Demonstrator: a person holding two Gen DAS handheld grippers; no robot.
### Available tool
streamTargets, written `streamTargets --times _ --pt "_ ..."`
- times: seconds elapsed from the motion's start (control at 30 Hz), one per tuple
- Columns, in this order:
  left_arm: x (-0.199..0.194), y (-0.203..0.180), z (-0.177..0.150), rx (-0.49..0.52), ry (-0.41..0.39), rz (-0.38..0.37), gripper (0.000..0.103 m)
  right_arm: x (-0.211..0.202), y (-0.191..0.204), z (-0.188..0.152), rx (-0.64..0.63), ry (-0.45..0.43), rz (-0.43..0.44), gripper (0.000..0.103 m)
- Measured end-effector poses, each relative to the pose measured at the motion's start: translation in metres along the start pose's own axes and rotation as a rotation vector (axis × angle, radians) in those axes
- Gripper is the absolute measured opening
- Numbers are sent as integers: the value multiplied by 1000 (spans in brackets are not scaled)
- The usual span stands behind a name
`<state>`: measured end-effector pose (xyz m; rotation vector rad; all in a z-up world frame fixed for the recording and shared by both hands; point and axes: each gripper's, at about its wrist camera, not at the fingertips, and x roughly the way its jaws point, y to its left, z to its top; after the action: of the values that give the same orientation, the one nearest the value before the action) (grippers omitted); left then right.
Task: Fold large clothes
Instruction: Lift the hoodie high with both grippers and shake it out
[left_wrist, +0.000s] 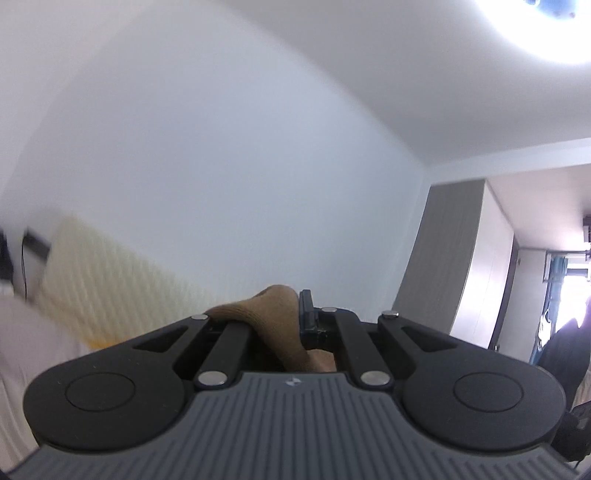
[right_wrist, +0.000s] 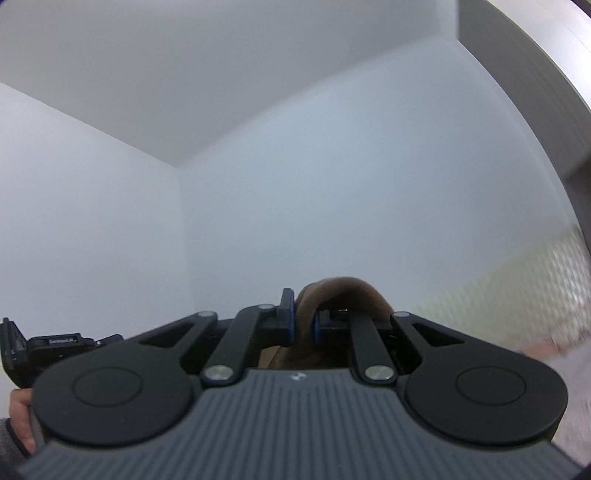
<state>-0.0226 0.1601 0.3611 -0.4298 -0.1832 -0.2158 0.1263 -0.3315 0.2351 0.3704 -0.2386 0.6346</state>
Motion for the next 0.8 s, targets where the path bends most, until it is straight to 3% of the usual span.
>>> streamTargets --times 0.23,0.37,0.6,0.7,0.8 --pt "-45 -32 100 38 -61 -7 6 15 35 67 -39 -64 96 13" --pt "-40 -26 113 59 -40 35 6 46 29 64 -66 -13 71 13" --pt "36 49 54 24 138 178 7 130 -53 -34 6 175 -15 13" --pt "88 96 23 -23 221 246 7 183 -94 -88 25 244 -70 13" --pt "151 139 -14 3 255 298 7 248 -143 -139 33 281 -124 13"
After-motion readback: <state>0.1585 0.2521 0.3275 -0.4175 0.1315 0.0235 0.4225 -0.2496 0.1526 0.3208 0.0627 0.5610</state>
